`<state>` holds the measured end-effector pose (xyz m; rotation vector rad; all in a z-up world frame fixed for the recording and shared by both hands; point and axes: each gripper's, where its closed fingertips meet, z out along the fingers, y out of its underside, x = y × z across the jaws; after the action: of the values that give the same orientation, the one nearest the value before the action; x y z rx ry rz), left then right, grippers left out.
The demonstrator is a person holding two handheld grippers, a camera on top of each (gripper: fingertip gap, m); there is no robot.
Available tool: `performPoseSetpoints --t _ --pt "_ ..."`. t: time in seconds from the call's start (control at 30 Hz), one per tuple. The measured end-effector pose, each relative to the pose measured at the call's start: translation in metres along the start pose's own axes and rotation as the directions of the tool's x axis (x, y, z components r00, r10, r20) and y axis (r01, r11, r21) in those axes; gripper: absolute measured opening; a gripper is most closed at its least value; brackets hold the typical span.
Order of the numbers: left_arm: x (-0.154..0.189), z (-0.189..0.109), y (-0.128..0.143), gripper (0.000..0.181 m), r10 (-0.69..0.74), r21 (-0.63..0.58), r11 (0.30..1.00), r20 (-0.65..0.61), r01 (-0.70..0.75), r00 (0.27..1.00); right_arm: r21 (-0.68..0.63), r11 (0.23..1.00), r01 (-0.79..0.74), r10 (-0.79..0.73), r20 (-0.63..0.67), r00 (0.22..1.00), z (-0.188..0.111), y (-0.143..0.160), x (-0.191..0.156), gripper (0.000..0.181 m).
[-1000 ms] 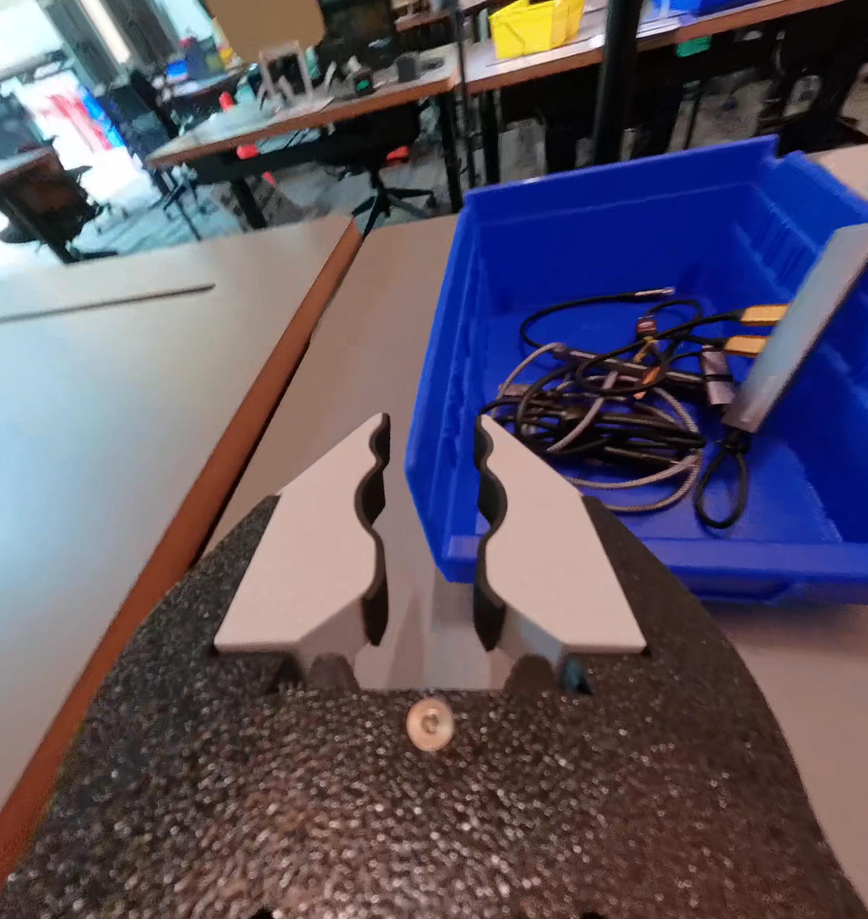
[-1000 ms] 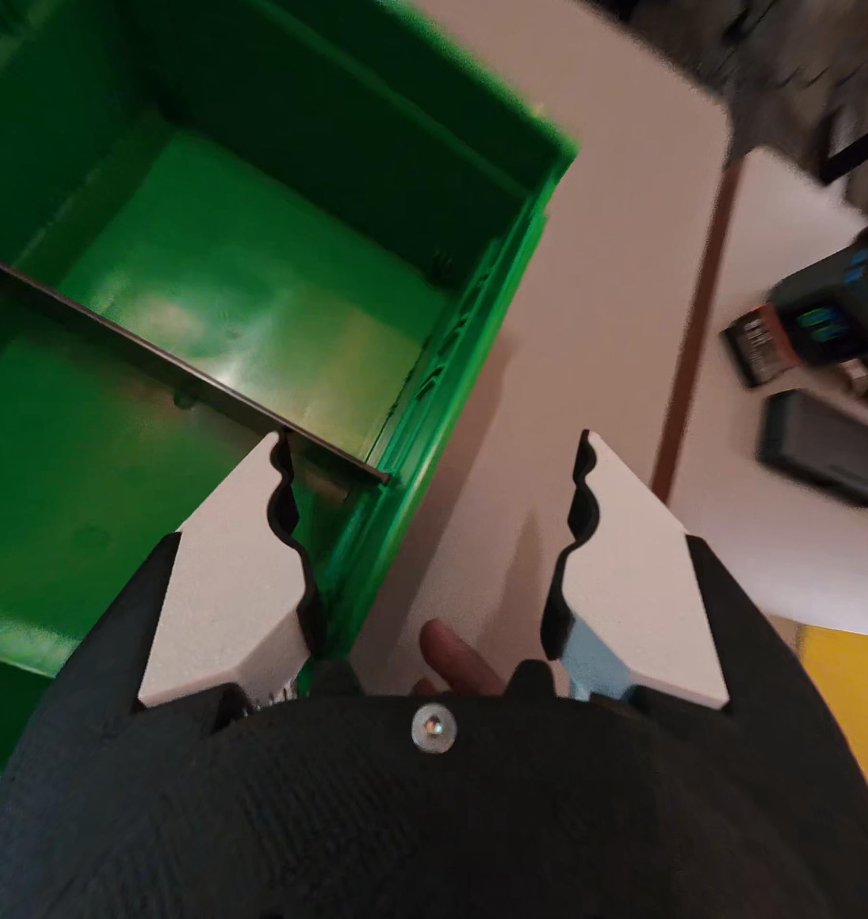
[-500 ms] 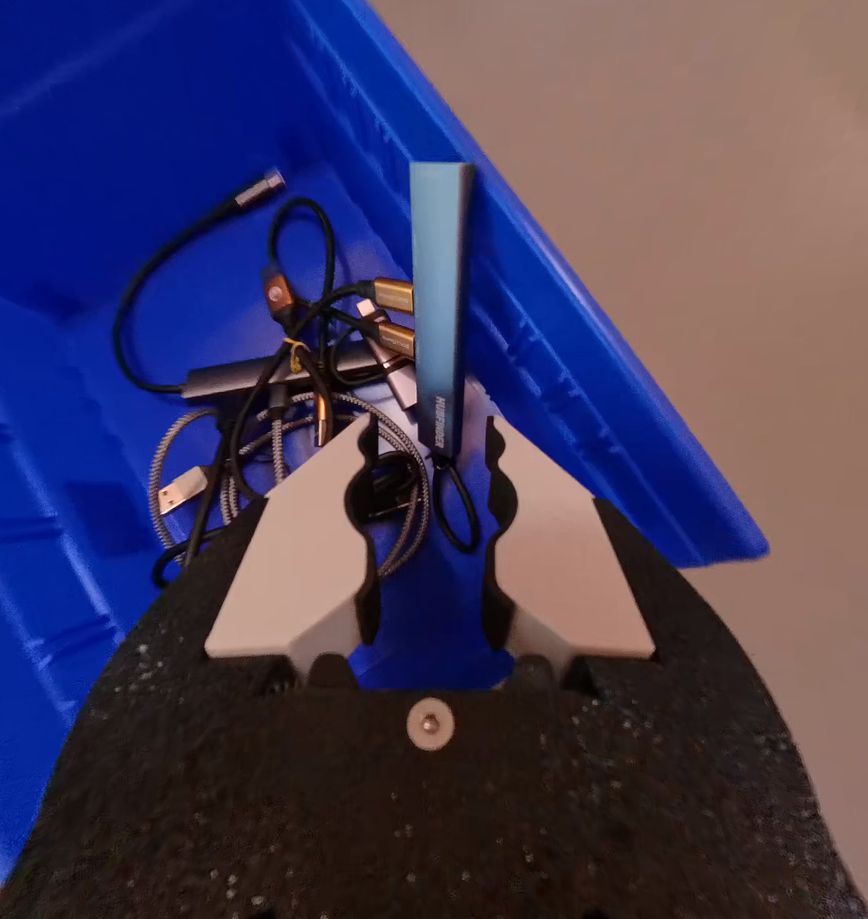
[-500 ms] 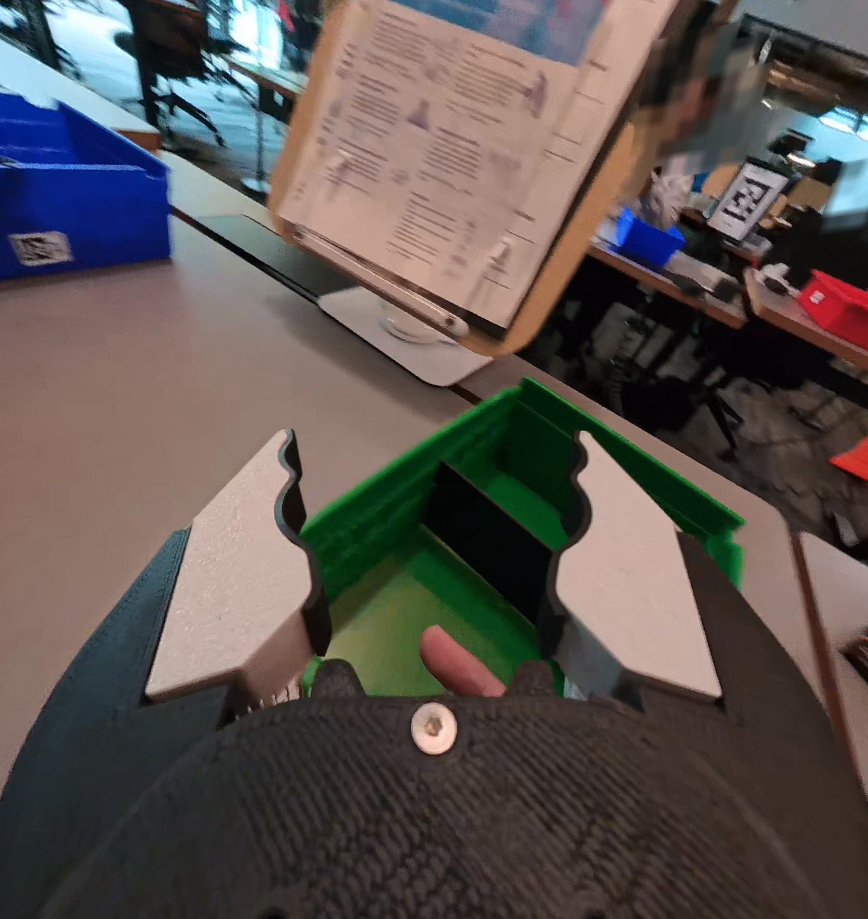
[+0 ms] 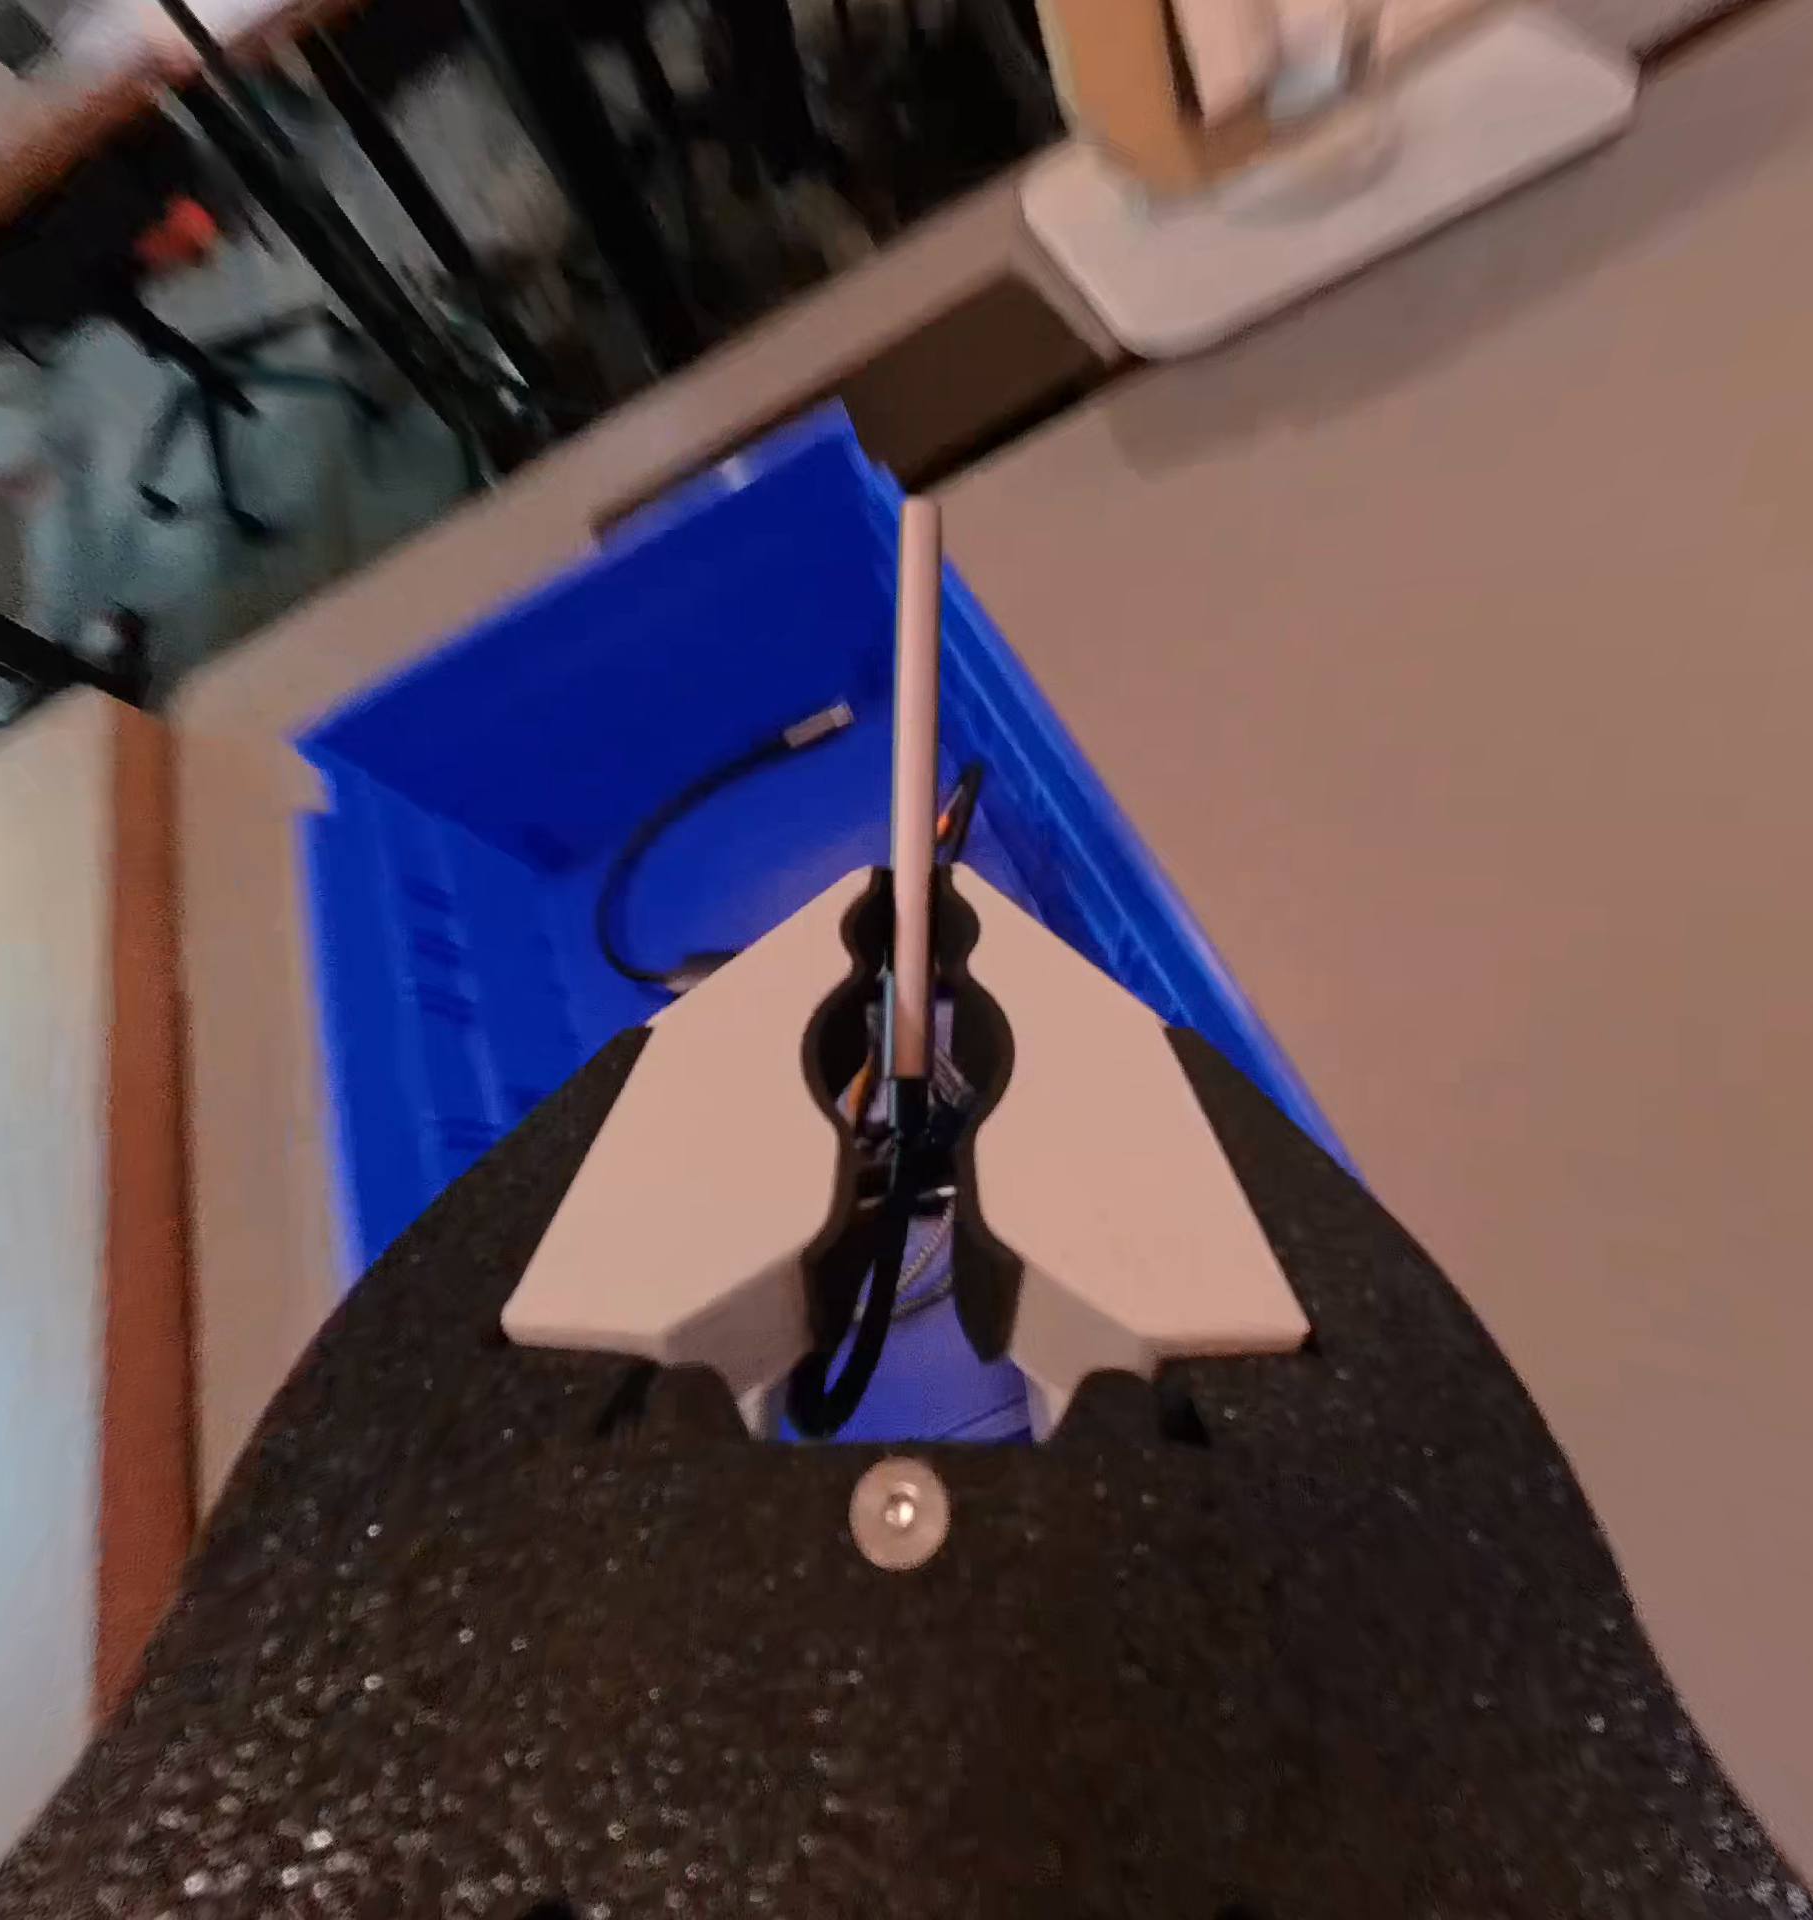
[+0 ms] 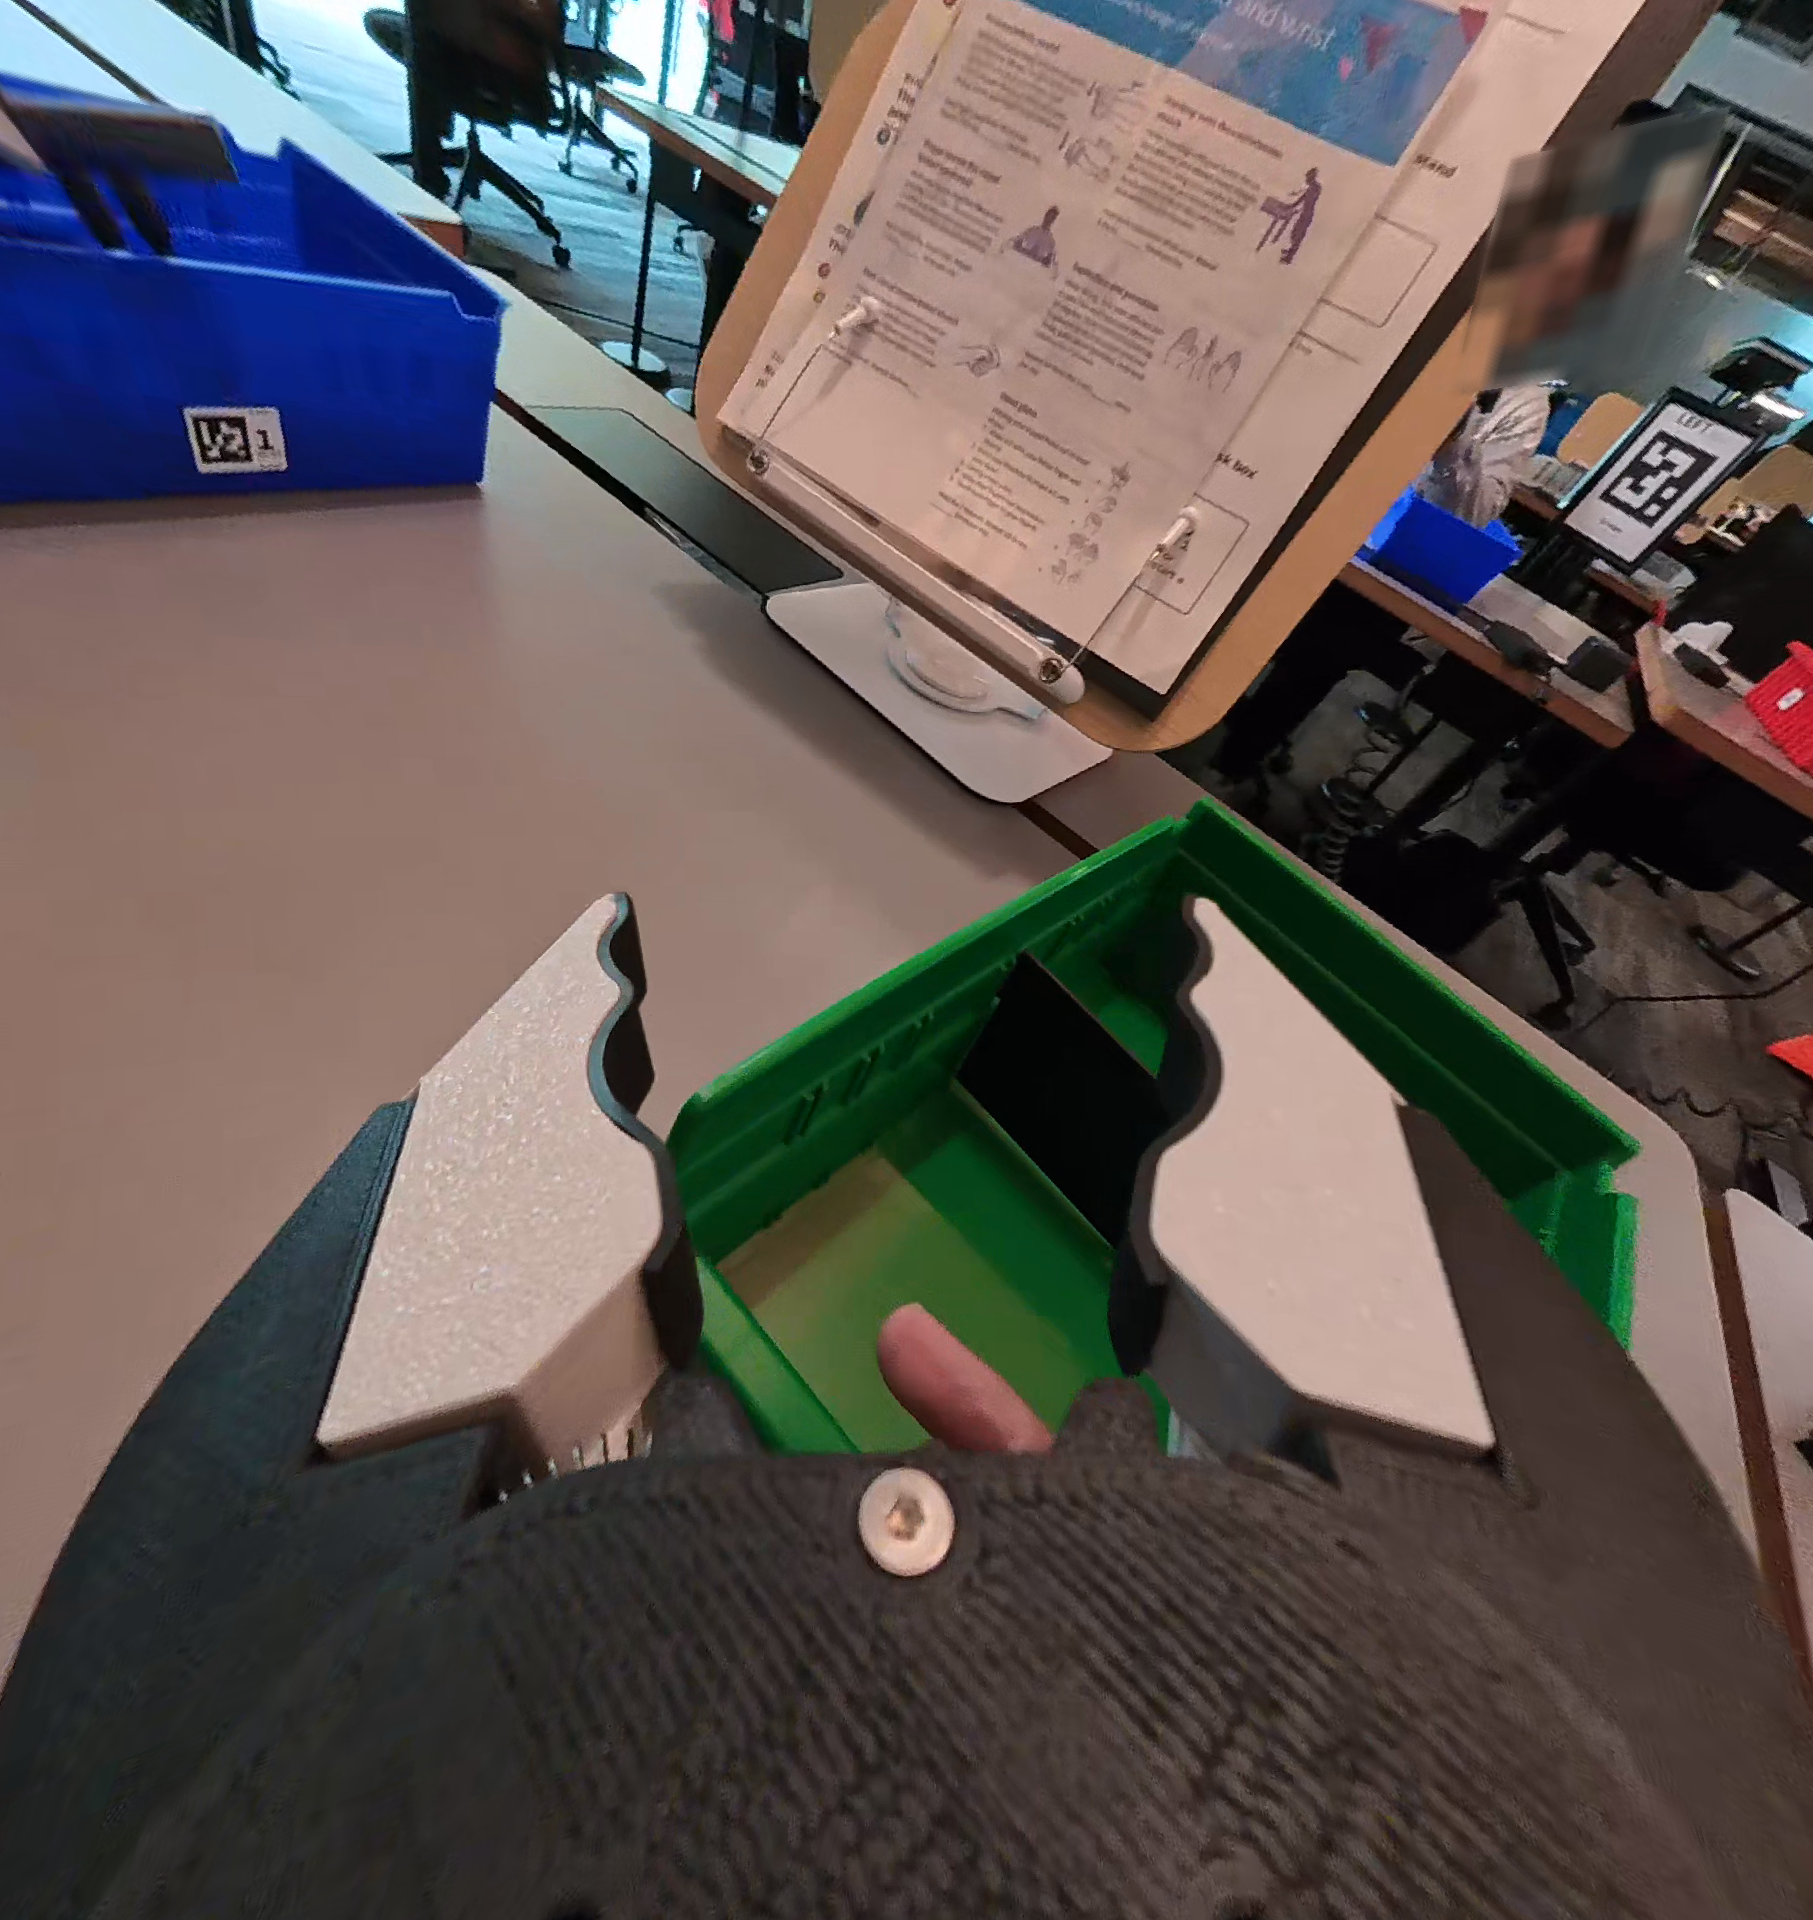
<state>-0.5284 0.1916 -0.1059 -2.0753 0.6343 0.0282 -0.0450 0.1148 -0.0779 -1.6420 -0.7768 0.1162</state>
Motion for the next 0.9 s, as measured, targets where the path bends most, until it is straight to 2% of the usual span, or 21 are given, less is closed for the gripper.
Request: performPoseSetpoints --t 0.03,0.13,0.27,0.33,0.43,0.5,0.53,0.6,0.67,0.73,0.9 --pt "-0.006 -0.015 -0.017 0.007 0.011 0.046 0.999 0.044 -0.013 0.999 0.012 1.0 -0.006 0.006 -0.005 1.0 -0.003 -0.004 0.001 0.1" --pt "-0.022 -0.067 -0.07 0.007 0.071 0.168 0.98 0.209 -0.107 0.975 0.079 0.996 -0.047 0.046 0.012 0.999 -0.008 -0.02 -0.003 0.097" --pt "-0.018 -0.147 -0.139 0.007 0.182 0.293 0.893 0.459 -0.342 0.869 0.135 0.987 -0.087 0.083 0.038 0.996 -0.012 -0.036 -0.014 0.094" --pt "0.008 -0.182 -0.168 0.006 0.253 0.339 0.808 0.54 -0.482 0.803 0.155 0.982 -0.11 0.101 0.062 0.993 -0.014 -0.045 -0.025 0.093" --pt "0.07 -0.215 -0.196 0.006 0.387 0.368 0.612 0.632 -0.7 0.671 0.215 0.954 -0.207 0.17 0.179 0.969 -0.018 -0.068 -0.054 0.093" --pt "0.115 -0.22 -0.199 0.006 0.469 0.344 0.455 0.691 -0.821 0.55 0.265 0.9 -0.345 0.254 0.324 0.911 -0.022 -0.093 -0.082 0.093" --pt "0.135 -0.218 -0.196 0.006 0.493 0.321 0.383 0.722 -0.866 0.485 0.267 0.862 -0.431 0.297 0.424 0.856 -0.026 -0.105 -0.099 0.093" --pt "0.169 -0.202 -0.182 0.006 0.532 0.284 0.287 0.747 -0.915 0.399 0.204 0.786 -0.584 0.343 0.642 0.686 -0.036 -0.127 -0.138 0.093" --pt "0.2 -0.181 -0.163 0.006 0.573 0.261 0.191 0.753 -0.946 0.323 0.094 0.719 -0.689 0.364 0.794 0.488 -0.046 -0.14 -0.168 0.088" --pt "0.227 -0.158 -0.141 0.006 0.613 0.233 0.111 0.749 -0.966 0.251 -0.017 0.659 -0.752 0.411 0.846 0.341 -0.042 -0.141 -0.182 0.081" --pt "0.286 -0.115 -0.096 0.007 0.651 0.135 -0.149 0.759 -0.979 0.006 -0.238 0.587 -0.774 0.547 0.821 0.162 -0.003 -0.105 -0.199 0.072"
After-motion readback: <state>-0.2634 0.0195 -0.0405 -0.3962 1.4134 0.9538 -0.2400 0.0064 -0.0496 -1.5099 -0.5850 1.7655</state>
